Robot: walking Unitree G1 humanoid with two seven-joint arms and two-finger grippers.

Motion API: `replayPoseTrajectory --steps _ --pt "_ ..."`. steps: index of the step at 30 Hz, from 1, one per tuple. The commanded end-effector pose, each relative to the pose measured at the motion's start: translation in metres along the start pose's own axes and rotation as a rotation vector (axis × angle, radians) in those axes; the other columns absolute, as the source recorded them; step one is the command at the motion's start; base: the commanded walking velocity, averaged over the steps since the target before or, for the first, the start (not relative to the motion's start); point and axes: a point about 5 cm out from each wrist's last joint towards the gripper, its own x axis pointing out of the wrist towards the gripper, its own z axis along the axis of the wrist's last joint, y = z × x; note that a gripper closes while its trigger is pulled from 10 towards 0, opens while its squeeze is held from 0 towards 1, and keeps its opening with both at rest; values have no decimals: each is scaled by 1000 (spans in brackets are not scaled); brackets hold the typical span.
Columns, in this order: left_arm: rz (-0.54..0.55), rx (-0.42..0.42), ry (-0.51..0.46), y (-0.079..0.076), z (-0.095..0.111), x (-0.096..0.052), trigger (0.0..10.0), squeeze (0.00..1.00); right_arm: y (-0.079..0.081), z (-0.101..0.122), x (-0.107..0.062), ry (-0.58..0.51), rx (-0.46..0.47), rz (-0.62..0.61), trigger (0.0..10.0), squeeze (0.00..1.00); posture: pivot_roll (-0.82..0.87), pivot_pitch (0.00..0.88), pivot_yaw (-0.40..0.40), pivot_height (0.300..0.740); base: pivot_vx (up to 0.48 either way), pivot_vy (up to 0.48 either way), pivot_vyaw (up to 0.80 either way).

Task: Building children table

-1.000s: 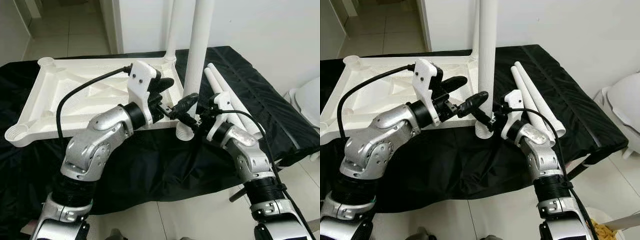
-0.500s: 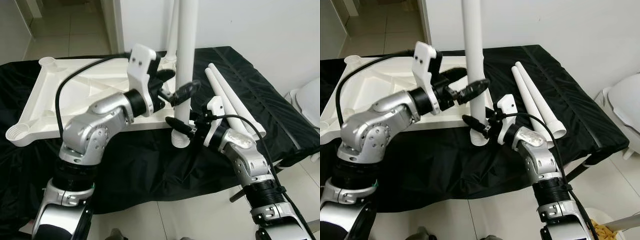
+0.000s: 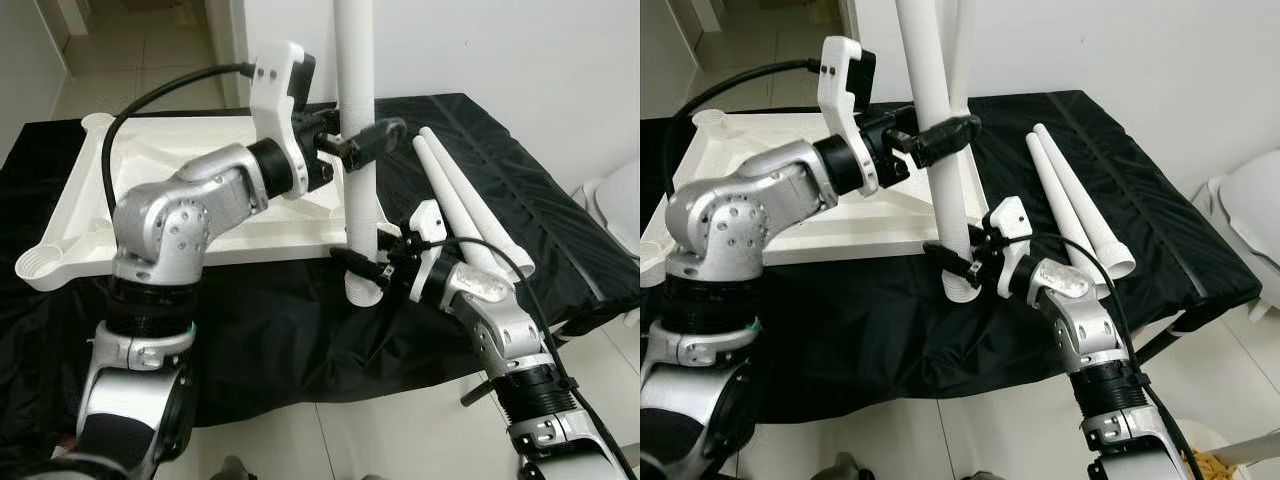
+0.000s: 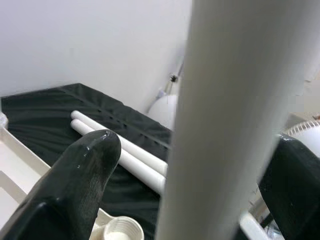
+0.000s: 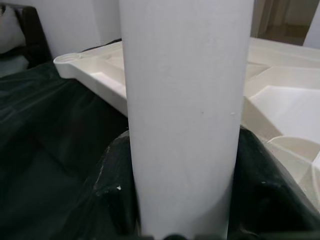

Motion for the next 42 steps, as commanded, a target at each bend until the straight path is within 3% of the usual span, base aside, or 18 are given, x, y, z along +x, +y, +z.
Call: replayPoseTrajectory --steps 1,2,3,4,25,26,28,29,30,37,39,40,41,42 --pt "-6 -23 5 2 4 -1 10000 0 1 4 0 2 -22 12 10000 0 -29 31 5 740 0 0 0" --pt "-6 -23 5 2 4 -1 10000 0 1 4 0 2 -22 12 10000 0 -29 31 5 740 0 0 0" --pt "-23 -34 -2 0 5 -1 4275 0 0 4 0 0 -23 7 10000 0 -27 30 5 740 0 0 0" --pt "-36 -47 -10 -2 6 -2 0 0 0 4 1 -2 -24 1 10000 0 -27 30 6 740 0 0 0" --pt "-35 -27 -18 -8 16 -4 0 0 -10 14 9 -31 16 -118 10000 0 -23 19 -2 740 0 0 0" --pt "-33 -22 -12 -9 16 -3 0 0 -11 15 10 -38 22 -123 10000 212 -24 16 -1 740 0 0 0" --pt "-33 -22 -12 -9 16 -3 0 0 -11 15 10 -38 22 -123 10000 212 -24 16 -1 740 0 0 0" --pt "-31 -19 -4 -9 16 -3 0 0 -11 15 10 -44 25 -128 10000 1000 -24 16 -1 740 0 0 0" --pt "-27 -11 6 -9 16 -2 10000 0 -12 17 10 -52 25 -131 10000 1000 -25 12 -2 740 0 0 0" --pt "28 19 7 -8 21 1 10000 0 -17 21 13 -67 5 -198 10000 1000 -27 8 -2 740 0 0 0" --pt "138 21 -11 1 30 4 10000 0 -23 26 18 -73 -14 -304 10000 1000 -27 5 -5 740 0 0 0" --pt "138 21 -11 1 30 4 10000 0 -23 26 18 -73 -14 -304 10000 1000 -27 5 -5 740 0 0 0" --pt "192 39 -22 5 34 5 10000 0 -26 29 22 -76 -25 -358 10000 278 -26 3 -5 740 0 0 0" --pt "246 70 -32 9 38 6 10000 0 -27 32 26 -78 -34 -403 10000 0 -26 2 -6 740 0 0 0"
